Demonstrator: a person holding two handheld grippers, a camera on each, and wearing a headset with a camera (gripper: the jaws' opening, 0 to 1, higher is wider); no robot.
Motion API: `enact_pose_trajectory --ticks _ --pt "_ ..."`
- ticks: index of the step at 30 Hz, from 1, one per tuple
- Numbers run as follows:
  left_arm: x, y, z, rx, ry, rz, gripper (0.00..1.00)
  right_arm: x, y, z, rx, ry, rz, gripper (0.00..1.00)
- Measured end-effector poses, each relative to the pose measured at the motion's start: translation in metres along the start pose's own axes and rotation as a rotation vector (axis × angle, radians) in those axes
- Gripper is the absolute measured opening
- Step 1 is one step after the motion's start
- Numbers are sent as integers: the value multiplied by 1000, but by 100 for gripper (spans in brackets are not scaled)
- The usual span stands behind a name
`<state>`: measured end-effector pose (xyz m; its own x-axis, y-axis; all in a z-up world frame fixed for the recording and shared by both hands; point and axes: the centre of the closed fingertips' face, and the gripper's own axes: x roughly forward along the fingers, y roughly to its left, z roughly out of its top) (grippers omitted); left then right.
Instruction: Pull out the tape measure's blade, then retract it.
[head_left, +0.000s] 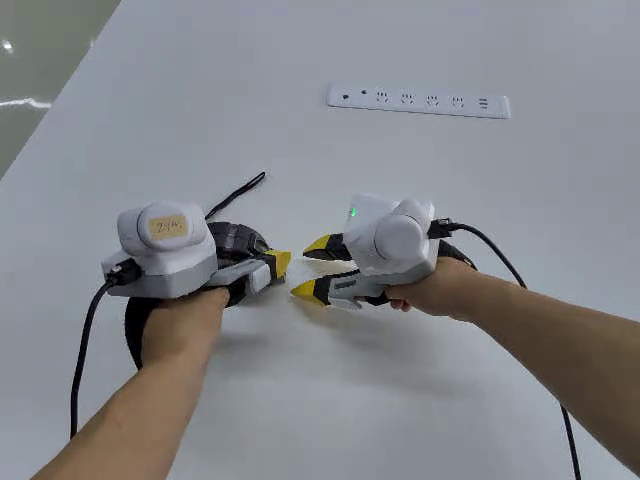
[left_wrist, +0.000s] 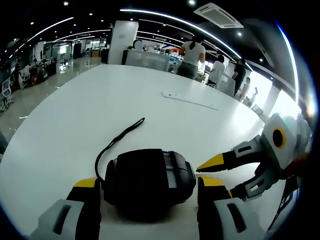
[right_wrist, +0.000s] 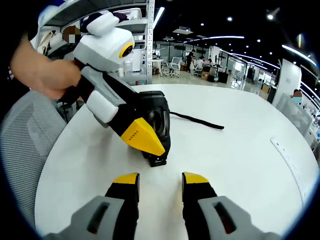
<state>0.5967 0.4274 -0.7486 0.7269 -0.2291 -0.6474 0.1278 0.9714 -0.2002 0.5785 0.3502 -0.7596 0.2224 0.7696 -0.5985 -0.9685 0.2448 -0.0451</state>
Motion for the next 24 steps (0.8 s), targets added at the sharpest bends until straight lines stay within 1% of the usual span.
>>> enact_pose_trajectory --ticks 2,3,4,5,6,9,16,20,24 --pt "-2 -1 0 38 3 -22 80 -6 -1 -3 3 2 -11 36" --pt "-4 -2 1 60 -4 -32 81 -8 -2 -4 9 3 -18 38" --pt "-5 -2 2 89 -10 -42 81 -12 -3 -4 22 -10 -27 39" --pt "-6 -2 1 109 -8 -50 81 -15 -4 -4 31 -15 -32 41" --pt "-7 -4 0 128 -8 -68 81 -19 -6 -5 47 -19 -43 43" --pt "-10 -4 -1 174 -12 -101 83 -28 -8 -8 62 -20 -63 48" --pt "-19 -1 -3 245 -7 -165 87 -53 -10 -17 98 -27 -115 57" --pt "-20 0 -3 259 -5 -167 87 -56 -10 -19 101 -26 -121 60" --pt "-30 -7 -1 326 -13 -247 88 -86 -12 -27 144 -42 -190 62"
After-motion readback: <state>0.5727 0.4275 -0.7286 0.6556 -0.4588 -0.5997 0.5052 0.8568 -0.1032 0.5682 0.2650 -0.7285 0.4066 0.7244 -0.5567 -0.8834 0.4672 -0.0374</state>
